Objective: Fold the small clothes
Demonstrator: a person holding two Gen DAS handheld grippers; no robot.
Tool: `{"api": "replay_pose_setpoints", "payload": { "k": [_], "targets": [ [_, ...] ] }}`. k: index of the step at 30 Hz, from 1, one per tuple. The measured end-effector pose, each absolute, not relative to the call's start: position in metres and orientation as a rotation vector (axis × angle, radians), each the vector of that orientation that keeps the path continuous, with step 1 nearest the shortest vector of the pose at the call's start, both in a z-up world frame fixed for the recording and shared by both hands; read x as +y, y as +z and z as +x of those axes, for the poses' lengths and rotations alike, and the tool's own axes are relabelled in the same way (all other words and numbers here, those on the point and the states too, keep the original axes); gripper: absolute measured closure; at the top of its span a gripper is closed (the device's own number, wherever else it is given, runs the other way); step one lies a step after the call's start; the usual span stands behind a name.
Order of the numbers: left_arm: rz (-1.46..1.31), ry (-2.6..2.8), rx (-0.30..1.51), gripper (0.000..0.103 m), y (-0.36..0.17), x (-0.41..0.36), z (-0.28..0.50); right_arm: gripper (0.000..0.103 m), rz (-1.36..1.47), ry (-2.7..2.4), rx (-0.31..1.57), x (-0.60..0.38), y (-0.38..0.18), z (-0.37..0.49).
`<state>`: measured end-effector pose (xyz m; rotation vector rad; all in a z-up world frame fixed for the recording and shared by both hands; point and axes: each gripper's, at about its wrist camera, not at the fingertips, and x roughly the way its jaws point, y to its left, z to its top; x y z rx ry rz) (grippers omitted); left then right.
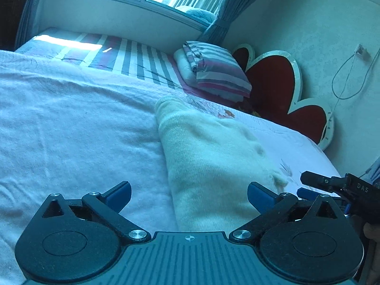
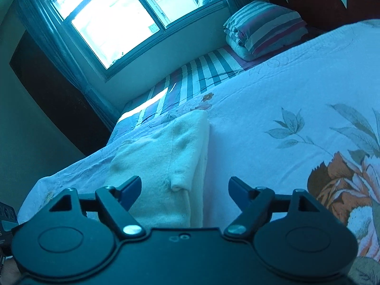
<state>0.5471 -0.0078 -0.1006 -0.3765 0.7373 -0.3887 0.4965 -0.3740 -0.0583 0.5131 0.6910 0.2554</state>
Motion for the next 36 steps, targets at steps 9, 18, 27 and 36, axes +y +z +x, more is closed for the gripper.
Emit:
{"api": "replay_pose_setpoints", "payload": {
  "k": [9, 18, 27, 36],
  "targets": [
    [-0.649, -0.501, 0.791, 0.001, -0.135, 0.015, 0.557, 0.025, 0.738, 0.319, 0.732, -0.406, -0.09, 0.507],
    [-0.684, -0.616, 0.86, 0.019, -0.149, 0.009, 0.594, 0.034, 0.789, 0.448, 0.802, -0.408, -0.109, 0.534],
    [-0.661, -0.656, 0.881, 0.019, -0.146, -0.005, 0.623, 0.044, 0.78, 0.512, 0.837, -0.401, -0.114, 0.561],
    [-0.619, -0.692, 0.887, 0.023, -0.143, -0.009, 0.631, 0.049, 0.739, 0.583, 0.862, -0.395, -0.114, 0.573]
  ]
}}
